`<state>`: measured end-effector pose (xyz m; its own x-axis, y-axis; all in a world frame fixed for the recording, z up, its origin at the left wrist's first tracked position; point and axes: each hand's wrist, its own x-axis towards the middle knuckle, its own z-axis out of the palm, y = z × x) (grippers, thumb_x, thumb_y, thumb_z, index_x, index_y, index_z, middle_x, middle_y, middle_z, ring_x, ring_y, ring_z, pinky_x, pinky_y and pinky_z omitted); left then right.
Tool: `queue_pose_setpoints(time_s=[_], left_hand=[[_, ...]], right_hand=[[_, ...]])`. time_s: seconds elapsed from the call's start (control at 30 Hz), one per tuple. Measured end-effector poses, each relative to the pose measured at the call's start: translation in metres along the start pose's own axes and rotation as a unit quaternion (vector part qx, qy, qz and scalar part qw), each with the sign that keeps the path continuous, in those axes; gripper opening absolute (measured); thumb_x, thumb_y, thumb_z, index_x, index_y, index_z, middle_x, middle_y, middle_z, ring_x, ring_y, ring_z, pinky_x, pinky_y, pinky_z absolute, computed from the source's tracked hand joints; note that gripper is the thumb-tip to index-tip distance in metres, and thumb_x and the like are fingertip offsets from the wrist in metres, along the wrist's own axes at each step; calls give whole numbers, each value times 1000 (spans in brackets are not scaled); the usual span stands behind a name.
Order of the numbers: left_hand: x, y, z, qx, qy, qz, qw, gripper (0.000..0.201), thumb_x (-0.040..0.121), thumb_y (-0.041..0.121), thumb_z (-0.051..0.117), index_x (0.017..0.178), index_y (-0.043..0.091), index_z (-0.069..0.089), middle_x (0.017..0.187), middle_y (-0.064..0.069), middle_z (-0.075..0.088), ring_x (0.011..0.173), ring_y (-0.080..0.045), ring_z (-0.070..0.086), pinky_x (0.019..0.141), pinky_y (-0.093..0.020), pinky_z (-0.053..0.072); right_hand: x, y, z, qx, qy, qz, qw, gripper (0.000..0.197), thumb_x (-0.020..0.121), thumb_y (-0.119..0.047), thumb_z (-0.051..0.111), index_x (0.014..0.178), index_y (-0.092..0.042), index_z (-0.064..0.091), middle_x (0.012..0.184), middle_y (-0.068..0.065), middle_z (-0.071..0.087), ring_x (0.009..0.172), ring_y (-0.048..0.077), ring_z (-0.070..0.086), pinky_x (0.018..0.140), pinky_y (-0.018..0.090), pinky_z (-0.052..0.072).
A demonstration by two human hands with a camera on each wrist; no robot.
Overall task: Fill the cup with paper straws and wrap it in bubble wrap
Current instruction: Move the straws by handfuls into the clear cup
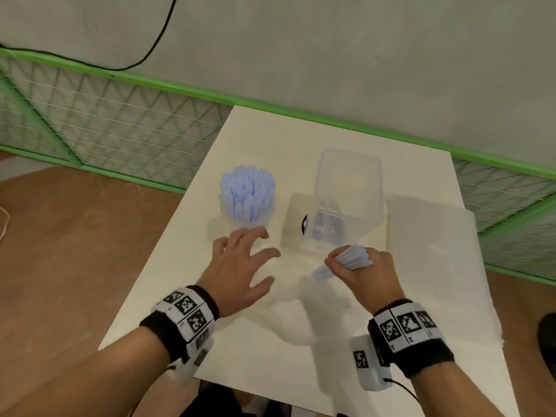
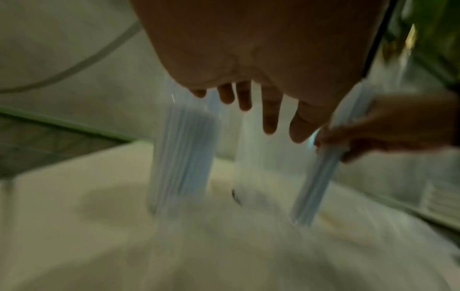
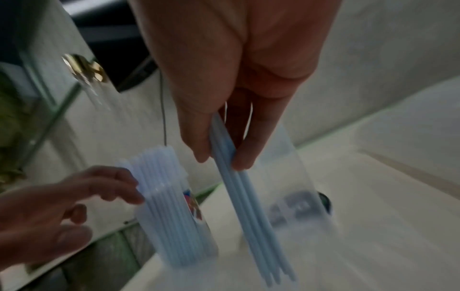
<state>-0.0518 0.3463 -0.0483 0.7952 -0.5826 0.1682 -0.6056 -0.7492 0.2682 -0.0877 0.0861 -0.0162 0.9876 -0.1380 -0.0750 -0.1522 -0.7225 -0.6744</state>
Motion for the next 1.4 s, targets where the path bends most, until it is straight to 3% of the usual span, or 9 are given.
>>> queue_pose_setpoints(time_s=[0.13, 0.33, 0.5, 0.8, 1.0, 1.07, 1.13, 1.27, 1.4], left_hand=[[25, -24, -48, -22, 115, -64, 991, 49, 83, 61, 52, 127, 41, 53, 146, -2, 37, 132, -26, 36, 96, -43, 26], [68, -87, -55, -34, -12, -69, 997, 62, 83, 78, 28, 142, 61, 27, 165, 5, 1, 149, -19, 12, 114, -48, 14], [92, -107, -41, -220, -58, -19, 974, 45, 91, 66, 29, 134, 59, 39, 163, 10, 18, 145, -10, 29, 113, -39, 36], [97, -109, -39, -311, -63, -40, 948, 45, 98, 50, 34, 134, 38, 57, 156, 19, 30, 141, -1, 33, 115, -36, 34], [91, -96, -56, -489, -6, -120, 864, 50, 102, 48, 27, 149, 32, 37, 149, 24, 38, 138, 10, 33, 121, -25, 24], [84, -90, -71, -469, 40, -91, 878, 53, 99, 54, 25, 147, 35, 38, 156, 20, 30, 142, 8, 25, 117, -14, 20], [74, -82, -83, -456, 72, -51, 886, 47, 100, 50, 26, 145, 42, 35, 157, 18, 30, 145, 0, 26, 118, -23, 22], [63, -68, -88, -406, 85, 6, 910, 41, 104, 27, 38, 143, 38, 39, 147, 24, 42, 138, 0, 39, 113, -20, 30], [63, -68, -64, -293, 143, 35, 945, 31, 102, 17, 45, 128, 27, 60, 125, 30, 55, 119, -1, 55, 104, -28, 41]], right_hand=[[13, -51, -42, 79, 49, -84, 992, 7, 79, -24, 80, 74, -28, 77, 71, -15, 72, 68, -3, 67, 65, 10, 49], [49, -130, -49, 144, -71, -145, 976, 16, 80, -23, 80, 68, -31, 74, 67, -3, 73, 64, 13, 71, 64, 28, 57], [80, -160, -27, 96, -61, -182, 977, 10, 83, -29, 77, 79, -20, 76, 70, -2, 73, 64, 10, 70, 67, 30, 57], [110, -155, 17, 23, -76, -188, 979, 24, 79, -36, 79, 83, -13, 73, 73, -1, 68, 70, 14, 64, 63, 28, 49], [108, -127, 57, -72, -54, -164, 982, 83, 59, -52, 86, 132, -36, 48, 131, -6, 37, 116, 19, 35, 97, 41, 36], [102, -127, 50, -31, -44, -169, 984, 101, 53, -56, 87, 138, -39, 36, 139, -10, 30, 123, 15, 33, 102, 41, 35], [92, -126, 41, 53, -11, -195, 979, 102, 58, -56, 84, 142, -35, 29, 145, -11, 28, 131, 12, 33, 108, 37, 34], [67, -126, 43, 83, 30, -250, 964, 71, 91, -37, 62, 149, -30, 21, 155, -10, 28, 139, 9, 34, 112, 26, 30], [69, -114, 71, 19, 48, -260, 964, 44, 102, -25, 42, 144, -11, 43, 145, 2, 50, 130, 9, 44, 110, 14, 28]])
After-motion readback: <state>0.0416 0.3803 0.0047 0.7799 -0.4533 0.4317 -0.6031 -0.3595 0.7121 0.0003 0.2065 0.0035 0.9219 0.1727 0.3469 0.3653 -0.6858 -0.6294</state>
